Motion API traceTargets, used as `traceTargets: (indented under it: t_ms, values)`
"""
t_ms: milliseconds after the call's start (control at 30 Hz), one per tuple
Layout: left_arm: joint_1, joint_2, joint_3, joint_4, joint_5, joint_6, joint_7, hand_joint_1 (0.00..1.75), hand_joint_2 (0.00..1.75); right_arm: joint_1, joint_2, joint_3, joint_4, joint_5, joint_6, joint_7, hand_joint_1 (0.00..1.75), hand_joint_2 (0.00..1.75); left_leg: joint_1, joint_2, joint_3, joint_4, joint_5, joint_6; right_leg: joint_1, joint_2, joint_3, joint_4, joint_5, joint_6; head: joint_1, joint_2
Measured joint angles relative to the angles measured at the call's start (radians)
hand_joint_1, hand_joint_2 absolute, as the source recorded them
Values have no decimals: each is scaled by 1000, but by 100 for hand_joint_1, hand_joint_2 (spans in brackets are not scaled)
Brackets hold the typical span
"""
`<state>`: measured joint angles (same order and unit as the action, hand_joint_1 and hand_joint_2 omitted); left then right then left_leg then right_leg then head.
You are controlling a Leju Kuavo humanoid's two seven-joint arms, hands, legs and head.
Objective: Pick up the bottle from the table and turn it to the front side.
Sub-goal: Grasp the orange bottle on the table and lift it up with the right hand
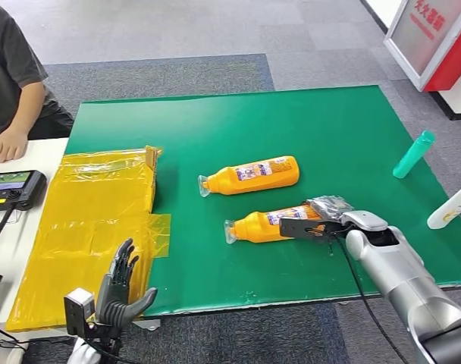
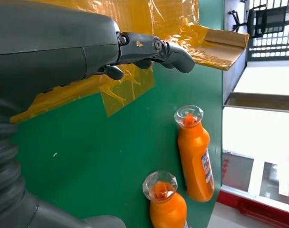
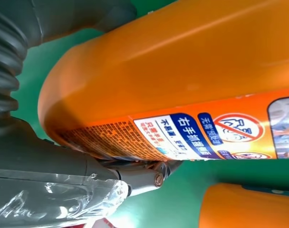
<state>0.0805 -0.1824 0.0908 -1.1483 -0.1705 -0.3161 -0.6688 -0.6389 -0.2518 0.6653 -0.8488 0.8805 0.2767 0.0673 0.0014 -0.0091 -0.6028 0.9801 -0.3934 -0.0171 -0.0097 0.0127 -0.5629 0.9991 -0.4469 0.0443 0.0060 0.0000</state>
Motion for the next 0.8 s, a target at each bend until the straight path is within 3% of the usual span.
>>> traceTargets:
  t_ms: [233,433,633,800]
  values:
    - [4,5,1,1,1,-3,-2,0,175,41,-21,7,-50,-41,-56,4,175,175,0,0,0,0,0,0,0,0,0,0,0,0,0,0]
    - [17,5,9,0,22,-84,-7,0,175,207,-31,-46,-284,-34,-218,-27,175,175,0,-1,-1,0,-1,0,0,0,-1,0,0,0,0,0]
    - [18,7,-7,-13,86,-187,-8,0,175,339,23,-96,-461,-12,-337,-114,175,175,1,-1,-2,0,-1,-1,1,0,-2,0,-1,-1,0,0]
    - [15,10,-23,-15,107,-208,-8,0,175,384,70,-113,-517,-11,-366,-133,175,175,1,0,-2,0,-1,-1,1,0,-1,0,-1,-1,0,0]
